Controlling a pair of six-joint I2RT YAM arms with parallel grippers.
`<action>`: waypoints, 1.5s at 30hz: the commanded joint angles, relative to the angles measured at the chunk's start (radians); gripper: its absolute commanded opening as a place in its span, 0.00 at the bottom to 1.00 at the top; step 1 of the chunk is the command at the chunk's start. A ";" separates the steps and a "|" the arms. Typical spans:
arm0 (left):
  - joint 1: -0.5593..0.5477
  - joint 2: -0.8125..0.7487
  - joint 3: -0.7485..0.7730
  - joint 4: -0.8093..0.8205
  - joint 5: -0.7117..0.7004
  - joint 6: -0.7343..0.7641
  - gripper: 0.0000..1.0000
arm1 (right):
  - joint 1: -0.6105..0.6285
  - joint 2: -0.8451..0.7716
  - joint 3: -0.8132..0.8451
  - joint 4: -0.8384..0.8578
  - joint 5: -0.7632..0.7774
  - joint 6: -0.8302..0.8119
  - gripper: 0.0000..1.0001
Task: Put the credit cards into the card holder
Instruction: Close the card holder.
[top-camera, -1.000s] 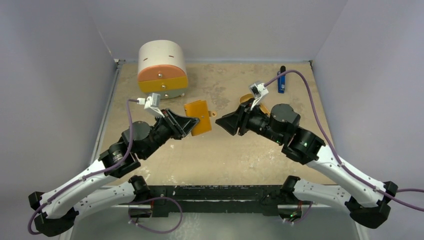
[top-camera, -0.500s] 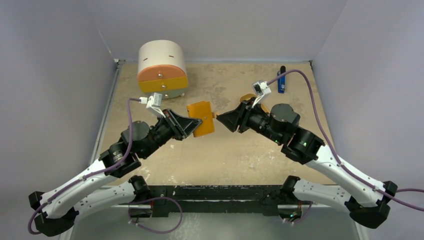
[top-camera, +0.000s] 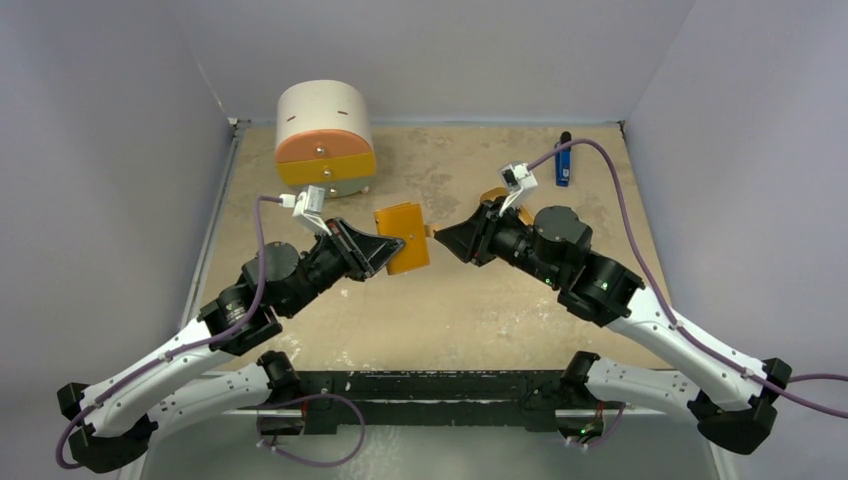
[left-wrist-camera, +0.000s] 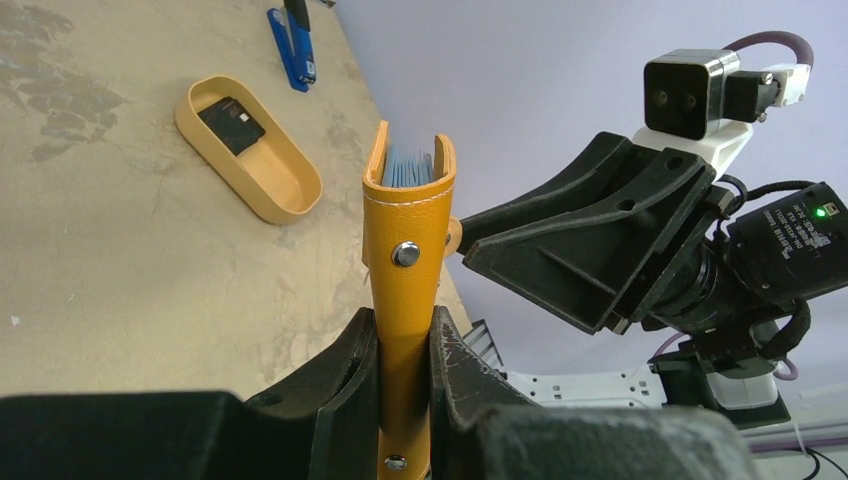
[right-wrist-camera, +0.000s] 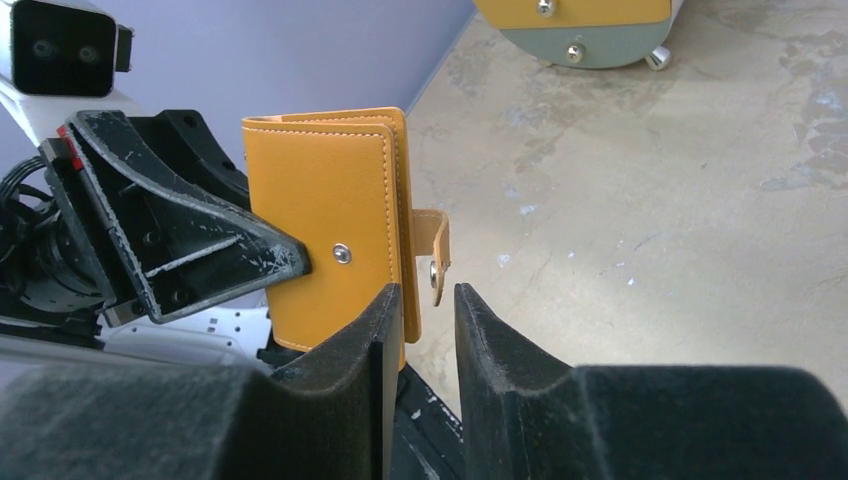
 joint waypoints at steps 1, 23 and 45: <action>0.000 -0.016 0.012 0.074 0.017 -0.005 0.00 | 0.000 0.005 0.042 0.027 0.012 0.004 0.27; 0.000 -0.038 -0.007 0.072 0.028 -0.009 0.00 | 0.000 -0.005 0.027 0.066 0.031 0.030 0.27; -0.001 -0.053 -0.015 0.076 0.027 -0.013 0.00 | 0.000 0.018 0.035 0.038 -0.024 0.029 0.16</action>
